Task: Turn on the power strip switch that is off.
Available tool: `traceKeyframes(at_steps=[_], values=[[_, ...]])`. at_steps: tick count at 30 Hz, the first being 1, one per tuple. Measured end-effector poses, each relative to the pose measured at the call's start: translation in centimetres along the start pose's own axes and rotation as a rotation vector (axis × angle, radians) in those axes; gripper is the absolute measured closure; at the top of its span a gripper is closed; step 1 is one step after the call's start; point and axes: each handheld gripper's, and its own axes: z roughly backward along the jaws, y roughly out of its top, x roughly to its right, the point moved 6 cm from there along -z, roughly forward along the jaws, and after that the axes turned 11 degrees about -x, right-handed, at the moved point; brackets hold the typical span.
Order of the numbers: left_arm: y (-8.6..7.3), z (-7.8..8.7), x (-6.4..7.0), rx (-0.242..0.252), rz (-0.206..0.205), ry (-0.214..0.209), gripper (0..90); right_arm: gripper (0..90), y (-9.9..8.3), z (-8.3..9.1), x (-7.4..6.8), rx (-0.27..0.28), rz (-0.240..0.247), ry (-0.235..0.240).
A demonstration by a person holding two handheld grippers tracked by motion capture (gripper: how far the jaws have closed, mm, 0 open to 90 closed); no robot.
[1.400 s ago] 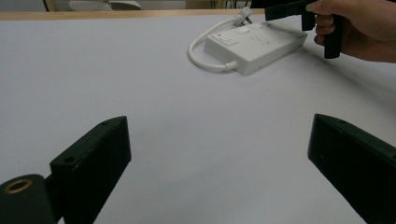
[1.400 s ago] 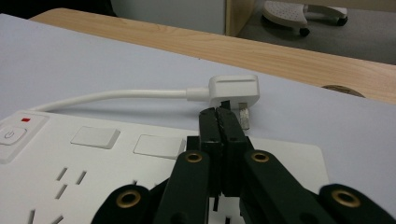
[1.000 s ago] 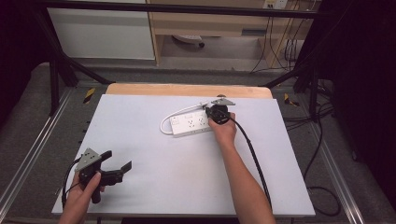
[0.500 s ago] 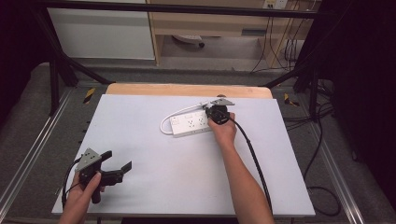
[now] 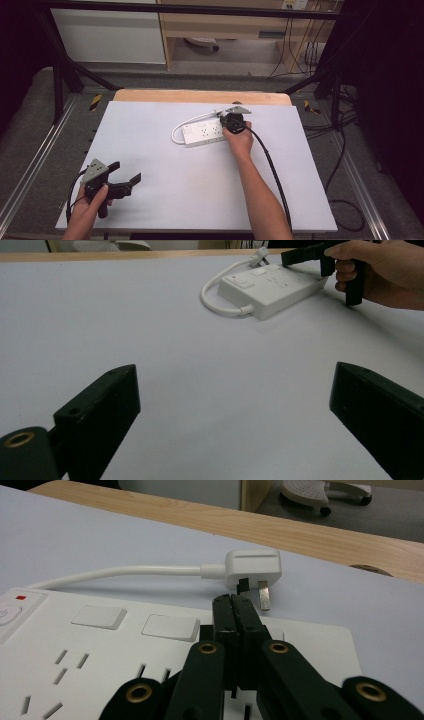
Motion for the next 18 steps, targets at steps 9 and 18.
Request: traceKeyframes(at_steps=[9, 18], values=[[0.01, 0.02, -0.02, 0.002, 0.001, 0.000, 6.1, 90.0, 0.06, 0.04, -0.01, -0.010, -0.010, 0.004], [0.01, 0.00, -0.11, 0.002, 0.002, 0.000, 6.0, 90.0, 0.19, 0.27, 0.33, -0.002, -0.014, 0.008]])
